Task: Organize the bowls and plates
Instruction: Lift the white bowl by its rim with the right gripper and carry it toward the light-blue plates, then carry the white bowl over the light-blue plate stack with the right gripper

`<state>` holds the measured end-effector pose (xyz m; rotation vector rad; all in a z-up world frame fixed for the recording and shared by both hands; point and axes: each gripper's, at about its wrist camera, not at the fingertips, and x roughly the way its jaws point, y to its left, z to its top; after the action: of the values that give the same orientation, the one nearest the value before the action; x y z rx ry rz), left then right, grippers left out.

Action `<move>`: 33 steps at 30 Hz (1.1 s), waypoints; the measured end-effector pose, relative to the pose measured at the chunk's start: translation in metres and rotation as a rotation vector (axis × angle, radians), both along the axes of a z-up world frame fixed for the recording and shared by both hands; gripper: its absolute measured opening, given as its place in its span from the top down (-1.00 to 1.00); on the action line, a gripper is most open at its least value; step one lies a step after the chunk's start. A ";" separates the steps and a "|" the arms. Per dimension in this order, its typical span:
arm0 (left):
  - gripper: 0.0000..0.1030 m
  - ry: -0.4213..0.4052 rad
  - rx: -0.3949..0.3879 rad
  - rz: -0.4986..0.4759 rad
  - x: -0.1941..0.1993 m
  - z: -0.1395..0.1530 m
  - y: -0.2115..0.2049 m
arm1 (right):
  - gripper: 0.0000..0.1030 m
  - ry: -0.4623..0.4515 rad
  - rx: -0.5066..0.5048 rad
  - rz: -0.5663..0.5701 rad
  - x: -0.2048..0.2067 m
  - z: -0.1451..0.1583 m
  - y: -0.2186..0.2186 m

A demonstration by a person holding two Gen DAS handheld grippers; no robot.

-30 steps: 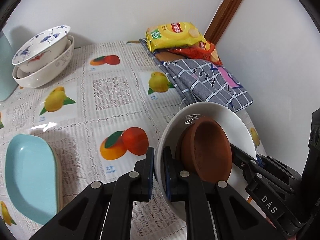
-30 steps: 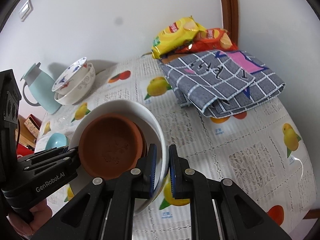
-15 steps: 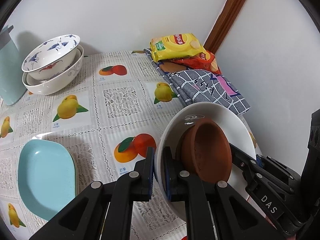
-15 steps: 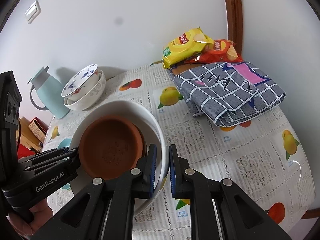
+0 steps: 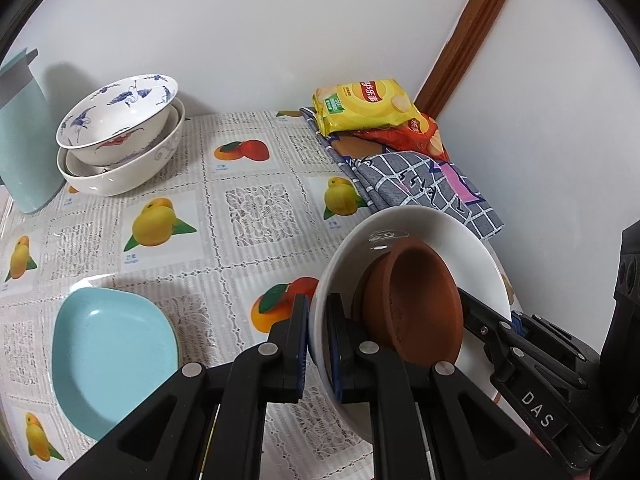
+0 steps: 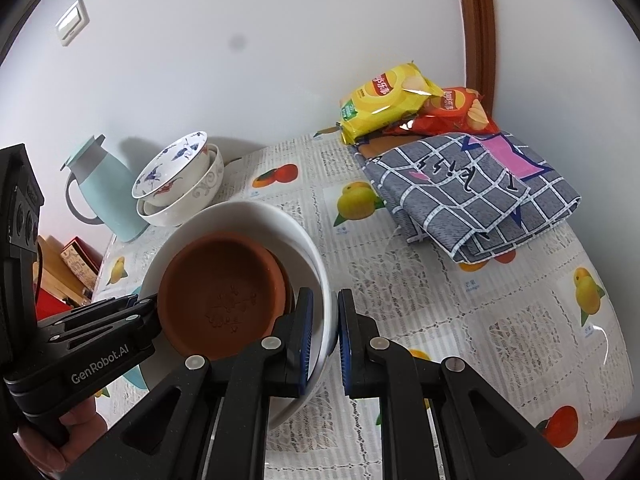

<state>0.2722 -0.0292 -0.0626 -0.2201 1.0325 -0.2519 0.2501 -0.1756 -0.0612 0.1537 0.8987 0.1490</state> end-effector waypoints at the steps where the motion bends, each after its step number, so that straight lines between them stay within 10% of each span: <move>1: 0.82 -0.002 0.002 0.001 0.000 0.001 0.002 | 0.76 0.000 0.000 0.001 0.000 0.001 0.001; 33: 0.82 -0.005 -0.001 0.056 0.000 0.005 0.061 | 0.77 -0.006 -0.012 0.070 0.010 0.007 0.060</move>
<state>0.2723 0.0316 -0.0577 -0.2492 1.0200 -0.2021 0.2604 -0.1159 -0.0547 0.1104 0.8994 0.2085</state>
